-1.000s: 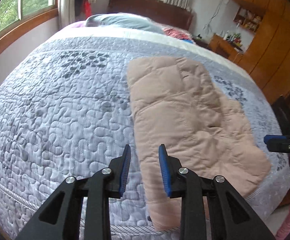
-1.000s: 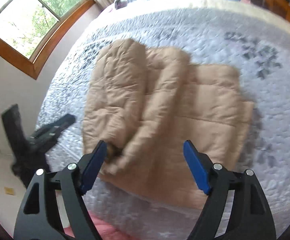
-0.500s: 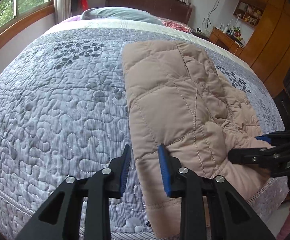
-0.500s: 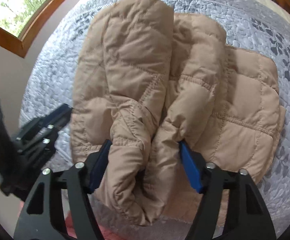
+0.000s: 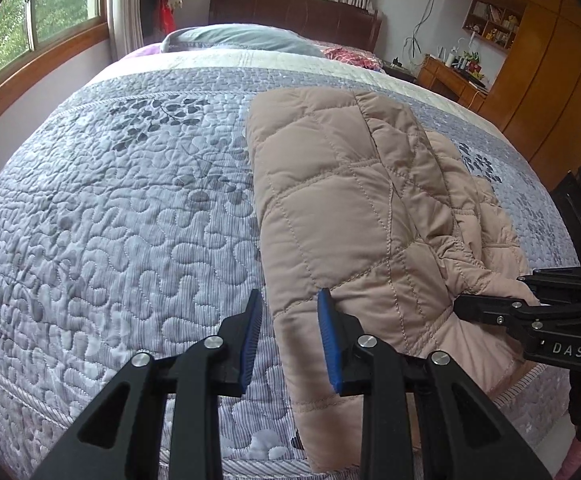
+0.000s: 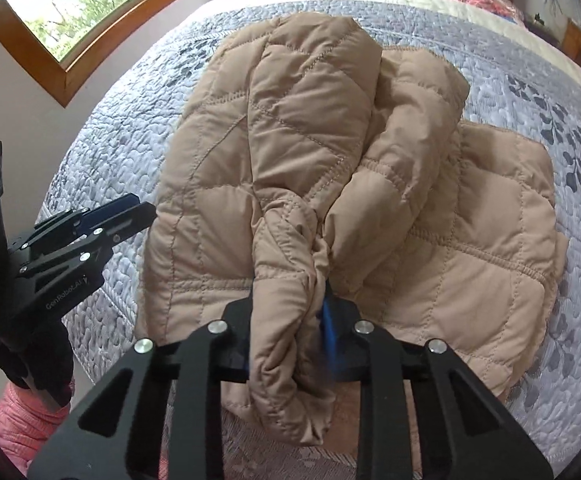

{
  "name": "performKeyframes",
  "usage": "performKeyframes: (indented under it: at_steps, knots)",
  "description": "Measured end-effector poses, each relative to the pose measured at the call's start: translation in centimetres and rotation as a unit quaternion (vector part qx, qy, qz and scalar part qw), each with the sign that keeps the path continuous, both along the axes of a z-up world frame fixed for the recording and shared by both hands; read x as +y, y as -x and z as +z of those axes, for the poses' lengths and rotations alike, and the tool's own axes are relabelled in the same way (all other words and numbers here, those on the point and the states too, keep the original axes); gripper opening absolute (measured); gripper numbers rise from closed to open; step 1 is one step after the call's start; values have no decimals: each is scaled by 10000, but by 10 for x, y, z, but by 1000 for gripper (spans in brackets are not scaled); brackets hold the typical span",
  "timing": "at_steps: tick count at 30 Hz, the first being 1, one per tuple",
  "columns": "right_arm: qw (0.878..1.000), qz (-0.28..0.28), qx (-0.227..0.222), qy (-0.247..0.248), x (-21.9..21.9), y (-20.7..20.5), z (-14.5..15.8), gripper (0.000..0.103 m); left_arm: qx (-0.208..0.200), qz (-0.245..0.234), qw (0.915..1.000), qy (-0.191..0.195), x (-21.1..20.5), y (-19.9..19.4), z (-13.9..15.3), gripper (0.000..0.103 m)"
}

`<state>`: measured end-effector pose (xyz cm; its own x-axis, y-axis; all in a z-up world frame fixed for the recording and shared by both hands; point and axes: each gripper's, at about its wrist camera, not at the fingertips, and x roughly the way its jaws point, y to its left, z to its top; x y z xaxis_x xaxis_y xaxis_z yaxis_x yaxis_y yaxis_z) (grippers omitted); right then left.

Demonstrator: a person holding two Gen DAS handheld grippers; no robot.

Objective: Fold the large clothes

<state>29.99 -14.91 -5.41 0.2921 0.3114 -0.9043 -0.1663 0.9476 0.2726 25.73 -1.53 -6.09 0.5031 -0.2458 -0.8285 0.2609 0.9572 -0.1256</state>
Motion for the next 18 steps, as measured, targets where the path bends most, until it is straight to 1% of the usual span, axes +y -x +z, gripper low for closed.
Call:
performKeyframes:
  at_steps: [5,8,10,13,15,18]
  knots:
    - [9999,56,-86,99,2,2,5,21,-21,14,10000,-15,-1,1,1,28]
    - [9999,79,-134,41,4,3,13,18,6,58,10000,49,1,1,3,28]
    - [9997,97,-233,-41,0,6,25,17,5,121,9998,188,5,1,8,28]
    - [9986,50,-499,-188,-14,16,50,16,-148,224,9991,313,11,2,21,28]
    - [9971,-37,-726,-227,-28,26,67,16,-215,204,9989,368,11,2,28,29]
    - [9953,-216,-912,-261,-51,39,82,16,-360,68,9986,380,1,7,38,29]
